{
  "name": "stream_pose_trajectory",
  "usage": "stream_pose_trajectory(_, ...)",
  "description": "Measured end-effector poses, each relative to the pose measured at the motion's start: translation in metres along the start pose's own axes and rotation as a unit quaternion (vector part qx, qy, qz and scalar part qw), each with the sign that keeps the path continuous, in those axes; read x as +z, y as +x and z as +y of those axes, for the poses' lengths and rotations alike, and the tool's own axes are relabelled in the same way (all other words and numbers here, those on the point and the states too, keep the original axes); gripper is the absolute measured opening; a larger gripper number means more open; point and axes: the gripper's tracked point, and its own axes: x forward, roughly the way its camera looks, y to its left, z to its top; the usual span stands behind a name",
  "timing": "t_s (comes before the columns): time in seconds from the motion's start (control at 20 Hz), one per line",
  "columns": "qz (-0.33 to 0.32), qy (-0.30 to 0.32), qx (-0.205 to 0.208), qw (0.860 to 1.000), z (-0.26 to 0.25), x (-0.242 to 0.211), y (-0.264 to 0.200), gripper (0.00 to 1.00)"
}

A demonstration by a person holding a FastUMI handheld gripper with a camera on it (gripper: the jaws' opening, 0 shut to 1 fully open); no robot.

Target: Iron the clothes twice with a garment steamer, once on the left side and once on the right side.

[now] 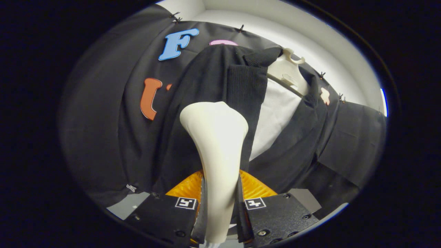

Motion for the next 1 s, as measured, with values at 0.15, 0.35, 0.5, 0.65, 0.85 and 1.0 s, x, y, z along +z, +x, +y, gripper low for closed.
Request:
stream_pose_trajectory(0.15,0.007,-0.002,0.0,1.0,0.006,-0.019,0.001,0.37)
stream_pose_trajectory(0.35,0.026,0.002,0.006,1.0,0.01,-0.045,0.0,0.38)
stream_pose_trajectory(0.5,0.035,0.001,0.007,0.999,0.014,-0.058,0.0,0.38)
stream_pose_trajectory(0.65,0.052,-0.002,0.017,0.999,0.023,-0.078,0.002,0.38)
stream_pose_trajectory(0.85,0.078,-0.007,0.022,0.997,0.03,-0.11,0.006,0.38)
stream_pose_trajectory(1.0,0.095,-0.01,0.024,0.995,0.033,-0.135,0.011,0.37)
